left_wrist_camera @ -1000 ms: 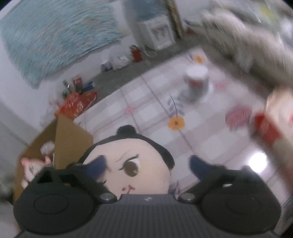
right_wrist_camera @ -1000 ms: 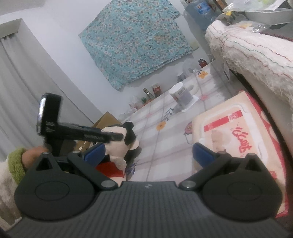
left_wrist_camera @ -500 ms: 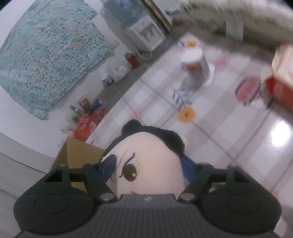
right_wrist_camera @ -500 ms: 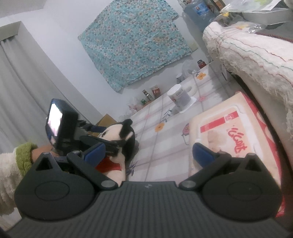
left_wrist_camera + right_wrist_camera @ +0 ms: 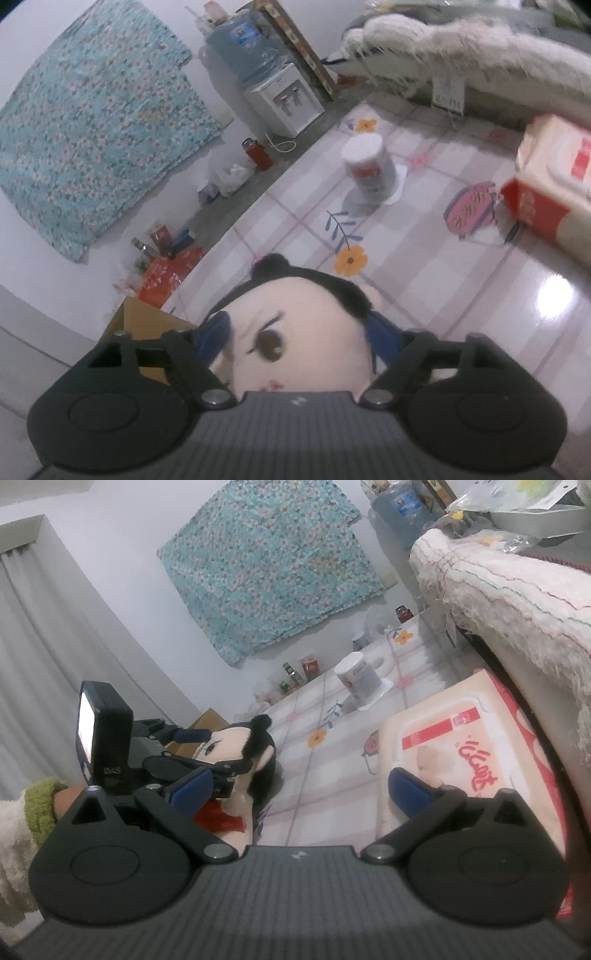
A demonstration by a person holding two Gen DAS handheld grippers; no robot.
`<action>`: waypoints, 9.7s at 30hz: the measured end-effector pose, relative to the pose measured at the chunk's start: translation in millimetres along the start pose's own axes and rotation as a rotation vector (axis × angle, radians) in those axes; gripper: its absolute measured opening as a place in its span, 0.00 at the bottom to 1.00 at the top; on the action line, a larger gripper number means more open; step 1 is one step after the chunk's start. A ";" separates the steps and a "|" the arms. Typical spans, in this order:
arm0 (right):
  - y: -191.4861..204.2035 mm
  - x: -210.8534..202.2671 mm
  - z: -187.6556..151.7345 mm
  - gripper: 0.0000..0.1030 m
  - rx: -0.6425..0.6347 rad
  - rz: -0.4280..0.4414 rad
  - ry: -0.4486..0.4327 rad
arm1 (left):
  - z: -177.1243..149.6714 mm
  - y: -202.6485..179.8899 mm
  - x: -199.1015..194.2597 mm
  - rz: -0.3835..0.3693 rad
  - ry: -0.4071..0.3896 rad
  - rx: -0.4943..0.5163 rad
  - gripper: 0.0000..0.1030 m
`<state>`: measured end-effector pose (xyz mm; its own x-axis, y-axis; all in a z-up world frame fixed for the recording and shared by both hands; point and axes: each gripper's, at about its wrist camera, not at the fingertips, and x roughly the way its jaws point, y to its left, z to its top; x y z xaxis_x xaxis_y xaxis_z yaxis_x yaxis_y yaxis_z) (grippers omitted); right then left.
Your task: Organize soft objects
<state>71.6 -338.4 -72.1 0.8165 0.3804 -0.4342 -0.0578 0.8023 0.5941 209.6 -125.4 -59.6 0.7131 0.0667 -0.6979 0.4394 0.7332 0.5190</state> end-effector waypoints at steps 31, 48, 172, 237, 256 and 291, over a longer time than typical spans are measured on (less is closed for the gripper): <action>121.0 -0.1 261.3 0.99 -0.083 0.159 -0.029 | 88.5 97.8 -65.8 -0.320 -0.287 -0.421 1.00; -36.0 165.2 210.2 0.71 0.233 -0.052 0.270 | 133.3 -2.3 108.8 -0.330 -0.004 -0.258 0.72; 179.0 26.4 30.2 0.24 -0.077 0.120 0.614 | -133.1 38.5 -192.5 -0.445 -0.142 -0.516 0.62; 371.3 284.4 -10.3 0.50 -0.210 0.228 1.025 | -275.4 248.1 -76.1 -0.366 0.338 -1.012 0.75; 269.8 142.0 47.6 0.54 -0.020 0.244 0.726 | -254.8 214.8 12.4 -0.324 0.590 -0.685 0.63; 189.2 34.9 30.6 0.81 0.033 0.152 0.372 | -211.9 212.2 -88.3 -0.215 0.293 -0.695 0.91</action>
<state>106.7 -187.4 45.9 0.5358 0.6393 -0.5515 -0.1388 0.7110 0.6894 124.1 167.8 7.6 0.4353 -0.0193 -0.9001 0.0397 0.9992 -0.0022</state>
